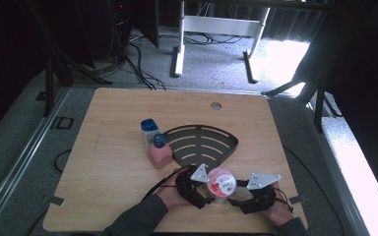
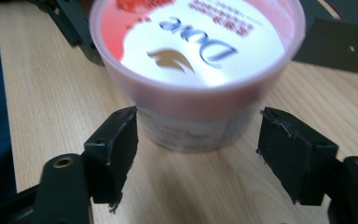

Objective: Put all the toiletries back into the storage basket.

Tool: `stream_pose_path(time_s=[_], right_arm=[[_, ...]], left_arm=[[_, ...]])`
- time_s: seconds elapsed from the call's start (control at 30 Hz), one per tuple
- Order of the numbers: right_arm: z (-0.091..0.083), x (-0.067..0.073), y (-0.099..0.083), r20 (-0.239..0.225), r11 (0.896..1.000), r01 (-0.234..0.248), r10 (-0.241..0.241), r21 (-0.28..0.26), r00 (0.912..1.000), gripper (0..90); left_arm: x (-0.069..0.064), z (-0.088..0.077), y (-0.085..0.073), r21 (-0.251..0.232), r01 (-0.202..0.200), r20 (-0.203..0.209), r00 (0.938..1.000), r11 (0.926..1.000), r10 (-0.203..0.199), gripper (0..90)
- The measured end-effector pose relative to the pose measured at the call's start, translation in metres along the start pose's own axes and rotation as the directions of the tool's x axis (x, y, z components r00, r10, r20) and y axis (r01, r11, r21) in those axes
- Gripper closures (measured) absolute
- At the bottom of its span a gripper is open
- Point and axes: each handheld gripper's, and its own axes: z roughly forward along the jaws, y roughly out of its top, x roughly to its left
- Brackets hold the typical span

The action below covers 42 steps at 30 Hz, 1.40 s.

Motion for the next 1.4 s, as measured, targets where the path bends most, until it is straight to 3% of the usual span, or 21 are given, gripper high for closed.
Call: stream_pose_path(time_s=[0.27,0.6,1.27,1.4], right_arm=[[0.000,-0.003,0.004,-0.026,1.000,0.021,-0.021,-0.014,0.9994,24.5],[0.002,-0.007,0.009,-0.039,0.998,0.061,-0.061,0.008,0.9974,20.8],[0.008,-0.008,0.016,-0.046,0.996,0.080,-0.079,0.031,0.9958,14.2],[0.007,-0.007,0.016,-0.041,0.996,0.085,-0.083,0.035,0.9957,14.2]], left_arm=[[-0.001,-0.001,0.004,0.000,-0.024,-0.016,0.9996,0.9997,0.024,15.7],[-0.002,-0.005,0.006,-0.022,-0.047,-0.031,0.9984,0.9986,0.047,15.6],[-0.004,-0.004,0.007,-0.022,-0.039,-0.041,0.9984,0.9990,0.038,15.5],[-0.006,-0.005,0.008,-0.015,-0.055,-0.051,0.9972,0.9984,0.054,15.6]])
